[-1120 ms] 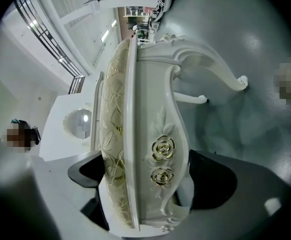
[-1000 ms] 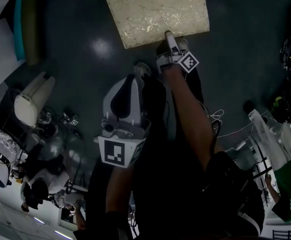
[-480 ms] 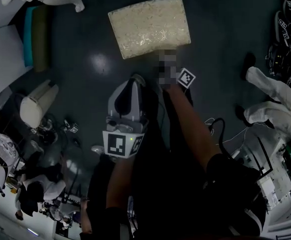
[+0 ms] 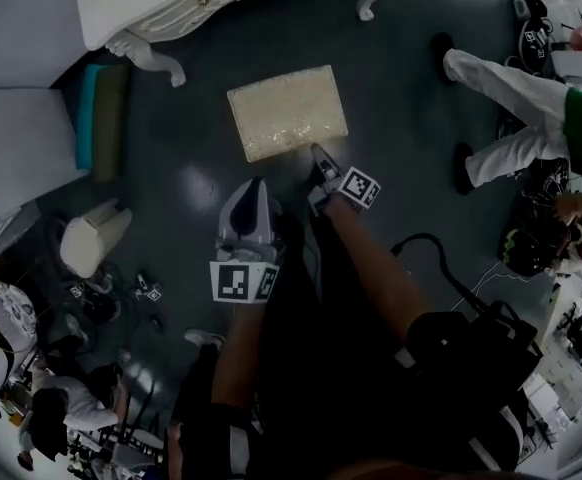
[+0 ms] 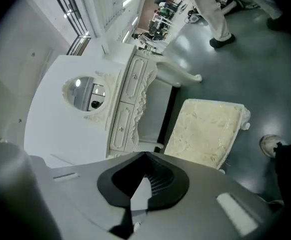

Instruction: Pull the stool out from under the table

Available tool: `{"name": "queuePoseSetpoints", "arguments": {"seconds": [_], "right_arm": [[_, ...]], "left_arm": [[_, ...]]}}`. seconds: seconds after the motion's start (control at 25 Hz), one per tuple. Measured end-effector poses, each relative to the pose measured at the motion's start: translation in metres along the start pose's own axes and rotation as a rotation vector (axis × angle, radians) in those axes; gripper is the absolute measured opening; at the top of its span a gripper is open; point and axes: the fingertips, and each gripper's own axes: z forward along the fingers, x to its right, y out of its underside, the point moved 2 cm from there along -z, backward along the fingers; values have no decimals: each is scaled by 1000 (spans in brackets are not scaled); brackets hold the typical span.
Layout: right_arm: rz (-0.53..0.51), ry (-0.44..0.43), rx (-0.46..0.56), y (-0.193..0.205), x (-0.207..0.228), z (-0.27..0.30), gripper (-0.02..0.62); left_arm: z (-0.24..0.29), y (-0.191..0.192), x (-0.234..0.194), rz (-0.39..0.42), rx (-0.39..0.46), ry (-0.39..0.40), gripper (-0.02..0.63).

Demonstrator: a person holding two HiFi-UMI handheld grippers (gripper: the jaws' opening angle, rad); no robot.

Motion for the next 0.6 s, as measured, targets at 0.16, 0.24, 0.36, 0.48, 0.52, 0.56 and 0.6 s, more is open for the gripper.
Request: {"name": "queuePoseSetpoints", "arguments": {"seconds": [0.16, 0.24, 0.36, 0.48, 0.52, 0.56, 0.6], "right_arm": [[-97, 60, -20, -13, -49, -12, -5], [-152, 81, -28, -25, -78, -19, -5], [-270, 81, -35, -46, -126, -24, -5], [-416, 58, -39, -63, -177, -32, -5], [-465, 54, -39, -67, -191, -35, -3], [-512, 53, -39, -70, -205, -39, -3], [-558, 54, -39, -72, -217, -43, -3]], "left_arm": [[-11, -29, 1, 10, 8, -15, 6], [-16, -44, 8, 21, 13, -7, 6], [-19, -62, 19, 43, 14, 7, 6], [-23, -77, 31, 60, 13, 14, 6], [-24, -81, 34, 64, 11, 13, 6], [-26, -84, 36, 67, 10, 10, 6], [-28, -88, 38, 69, 14, 6, 6]]}}
